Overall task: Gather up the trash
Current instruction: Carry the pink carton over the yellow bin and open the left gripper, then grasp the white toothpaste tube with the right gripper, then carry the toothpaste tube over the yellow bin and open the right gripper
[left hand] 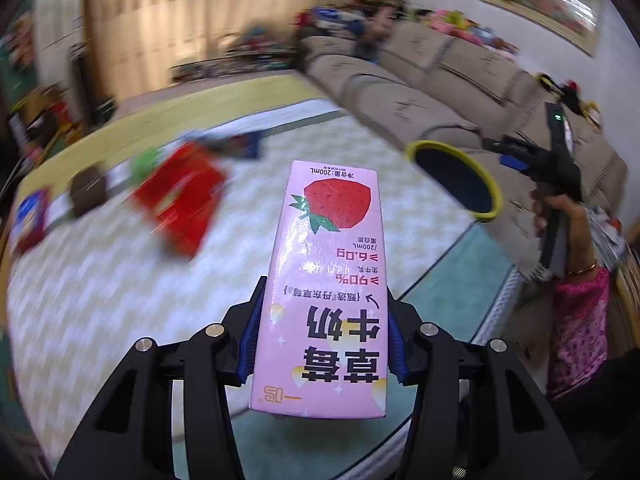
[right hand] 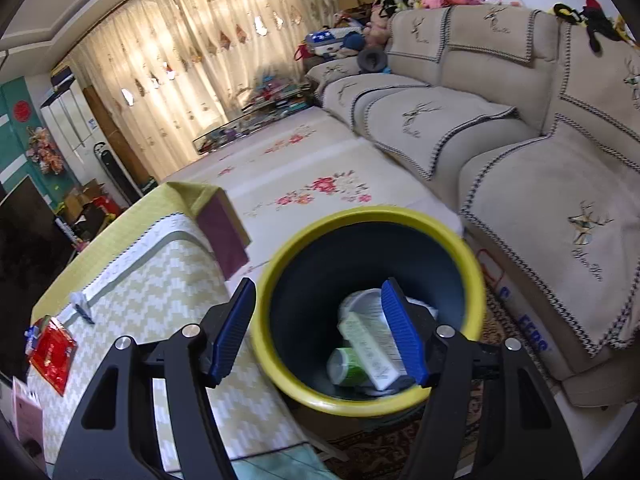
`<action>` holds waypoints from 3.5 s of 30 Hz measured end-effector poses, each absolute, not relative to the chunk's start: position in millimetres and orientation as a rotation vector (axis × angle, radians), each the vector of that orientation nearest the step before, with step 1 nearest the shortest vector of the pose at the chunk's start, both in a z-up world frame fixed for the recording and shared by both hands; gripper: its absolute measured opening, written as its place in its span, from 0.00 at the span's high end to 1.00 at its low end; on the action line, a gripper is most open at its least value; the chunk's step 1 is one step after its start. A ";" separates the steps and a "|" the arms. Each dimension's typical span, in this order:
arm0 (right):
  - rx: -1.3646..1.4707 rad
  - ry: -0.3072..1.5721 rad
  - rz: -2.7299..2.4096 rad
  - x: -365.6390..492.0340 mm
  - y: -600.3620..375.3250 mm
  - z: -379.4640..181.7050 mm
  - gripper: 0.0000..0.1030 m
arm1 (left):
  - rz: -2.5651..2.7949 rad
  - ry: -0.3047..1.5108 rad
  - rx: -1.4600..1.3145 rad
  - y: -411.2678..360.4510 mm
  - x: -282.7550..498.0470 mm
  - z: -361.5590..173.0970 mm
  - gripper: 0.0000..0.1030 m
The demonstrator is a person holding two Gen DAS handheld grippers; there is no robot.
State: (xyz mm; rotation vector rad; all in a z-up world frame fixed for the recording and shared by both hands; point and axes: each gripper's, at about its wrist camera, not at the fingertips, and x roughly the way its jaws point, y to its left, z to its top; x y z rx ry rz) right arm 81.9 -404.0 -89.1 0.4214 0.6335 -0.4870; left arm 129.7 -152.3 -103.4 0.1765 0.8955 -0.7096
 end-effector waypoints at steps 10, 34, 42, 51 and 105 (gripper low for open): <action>0.381 0.627 -0.610 36.4 -435.7 -82.8 0.39 | -0.966 0.912 0.278 -327.0 181.7 -94.4 0.51; 0.378 0.629 -0.718 -3.7 -472.8 -85.6 0.35 | -0.971 0.894 0.307 -489.9 226.1 -105.4 0.25; 0.333 0.658 -0.610 26.8 -436.9 -83.4 0.33 | -0.821 0.720 0.109 -330.1 195.8 -41.8 0.08; 0.251 0.743 -0.335 101.8 -346.4 -89.2 0.33 | -0.388 0.621 0.015 -115.8 156.3 -36.5 0.05; 0.099 0.806 0.037 229.1 -204.9 -79.2 0.80 | -0.192 0.771 -0.165 10.9 165.7 -110.4 0.05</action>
